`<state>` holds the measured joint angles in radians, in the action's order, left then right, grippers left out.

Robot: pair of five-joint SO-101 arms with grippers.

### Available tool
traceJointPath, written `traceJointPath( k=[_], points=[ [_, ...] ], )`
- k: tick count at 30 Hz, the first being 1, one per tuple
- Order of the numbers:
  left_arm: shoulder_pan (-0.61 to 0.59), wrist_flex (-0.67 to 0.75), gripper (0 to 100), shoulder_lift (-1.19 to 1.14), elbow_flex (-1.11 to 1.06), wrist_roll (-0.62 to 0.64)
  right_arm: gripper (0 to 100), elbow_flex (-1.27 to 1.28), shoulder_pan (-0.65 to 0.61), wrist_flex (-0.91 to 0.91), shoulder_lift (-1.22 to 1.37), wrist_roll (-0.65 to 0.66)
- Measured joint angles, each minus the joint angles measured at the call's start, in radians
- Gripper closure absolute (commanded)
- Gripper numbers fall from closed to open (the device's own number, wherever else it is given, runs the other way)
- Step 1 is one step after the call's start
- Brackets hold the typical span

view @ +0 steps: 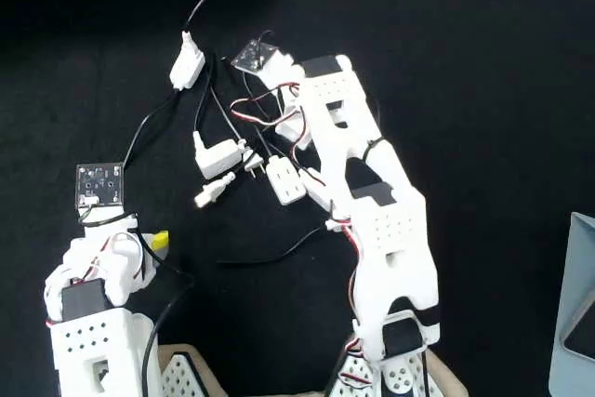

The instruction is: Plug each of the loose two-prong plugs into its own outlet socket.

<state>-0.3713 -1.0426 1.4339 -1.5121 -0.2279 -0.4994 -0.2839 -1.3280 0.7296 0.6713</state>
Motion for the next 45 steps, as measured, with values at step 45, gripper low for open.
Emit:
traceJointPath(
  k=[45],
  points=[
    [0.000, 0.000, 70, 0.000, -0.005, 0.000, 98.7, 1.114, -0.166, 0.049, -0.726, -0.376]
  ],
)
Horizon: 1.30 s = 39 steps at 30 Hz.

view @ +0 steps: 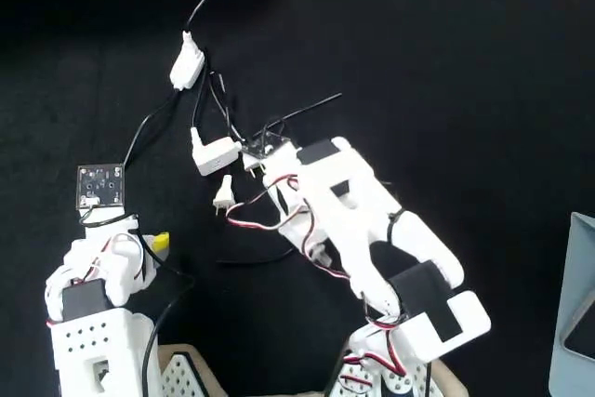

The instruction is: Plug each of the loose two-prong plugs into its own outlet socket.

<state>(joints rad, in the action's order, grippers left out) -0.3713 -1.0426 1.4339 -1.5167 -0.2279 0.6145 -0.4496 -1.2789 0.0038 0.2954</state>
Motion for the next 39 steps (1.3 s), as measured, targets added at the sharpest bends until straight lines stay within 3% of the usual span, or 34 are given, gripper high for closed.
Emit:
traceJointPath(
  k=[5, 10, 20, 25, 32, 39],
  points=[
    [0.000, 0.000, 70, 0.000, 0.000, 0.000, 98.7, 0.006, 0.000, 0.000, -0.017, 0.000],
    [0.000, 0.000, 70, 0.000, 0.000, 0.000, 98.7, 0.006, 0.000, -0.118, -0.118, 0.002],
    [0.000, 0.000, 70, 0.000, 0.000, 0.000, 98.7, 0.006, 0.000, -0.388, -0.574, 0.002],
    [0.000, 0.000, 70, 0.000, 0.000, 0.000, 98.7, 0.006, 0.000, -0.423, -0.790, 0.002],
    [0.000, 0.000, 70, 0.000, 0.020, 0.000, 98.7, 0.029, -0.011, -0.273, -1.020, 0.002],
    [0.000, 0.000, 70, 0.000, 0.140, 0.104, 98.7, 0.241, -0.175, -0.002, -1.171, -0.063]
  ],
)
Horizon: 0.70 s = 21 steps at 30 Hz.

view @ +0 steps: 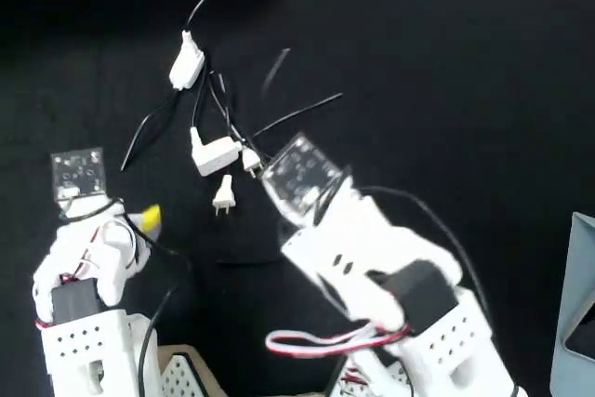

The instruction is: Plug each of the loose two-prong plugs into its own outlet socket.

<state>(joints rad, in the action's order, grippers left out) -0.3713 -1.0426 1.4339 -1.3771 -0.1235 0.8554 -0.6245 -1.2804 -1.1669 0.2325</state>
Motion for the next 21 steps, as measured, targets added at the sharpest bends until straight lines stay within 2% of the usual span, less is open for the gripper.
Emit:
traceJointPath(
  k=[6, 13, 21],
  points=[
    [0.002, 0.000, 70, 0.000, 0.084, 0.092, 98.7, 0.163, -0.115, 0.242, -0.069, -0.071],
    [0.183, 0.031, 70, 0.000, 0.114, 0.149, 98.7, 0.304, -0.219, 0.471, -0.078, -0.080],
    [0.313, 0.060, 70, 0.000, 0.115, 0.153, 98.7, 0.370, -0.245, 0.560, -0.078, -0.080]
  ],
)
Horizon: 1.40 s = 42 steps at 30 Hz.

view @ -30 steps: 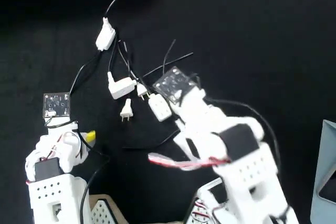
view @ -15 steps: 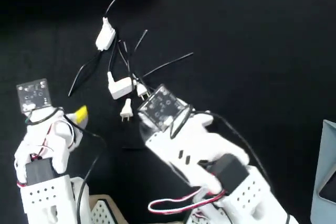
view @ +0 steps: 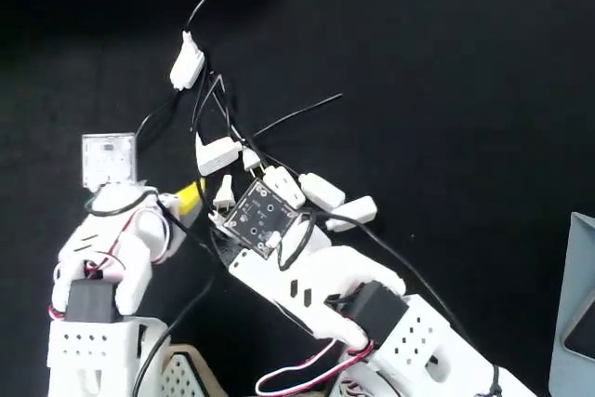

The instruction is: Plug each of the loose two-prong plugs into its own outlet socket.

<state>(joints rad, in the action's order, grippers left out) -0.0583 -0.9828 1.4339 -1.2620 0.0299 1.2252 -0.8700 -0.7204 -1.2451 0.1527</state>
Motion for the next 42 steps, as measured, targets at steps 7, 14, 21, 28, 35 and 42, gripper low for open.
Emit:
traceJointPath(
  k=[7, 14, 21, 28, 35, 42],
  points=[
    [0.107, -0.020, 70, 0.000, 0.049, 0.000, 98.7, 0.012, 0.000, 0.002, 0.000, 0.000],
    [0.133, -0.094, 70, 0.000, 0.121, 0.000, 98.7, 0.044, 0.000, 0.002, 0.000, -0.002],
    [0.147, -0.120, 70, 0.068, 0.127, -0.002, 98.7, 0.044, 0.060, 0.002, 0.000, -0.002],
    [0.282, -0.236, 70, 0.275, 0.127, -0.069, 98.7, 0.044, 0.068, 0.002, 0.000, -0.002],
    [0.310, -0.236, 70, 0.330, 0.100, -0.069, 98.7, 0.044, 0.068, 0.002, 0.000, -0.034],
    [0.138, -0.195, 70, 0.327, 0.083, -0.121, 98.7, 0.044, 0.190, -0.043, 0.000, -0.037]
  ],
)
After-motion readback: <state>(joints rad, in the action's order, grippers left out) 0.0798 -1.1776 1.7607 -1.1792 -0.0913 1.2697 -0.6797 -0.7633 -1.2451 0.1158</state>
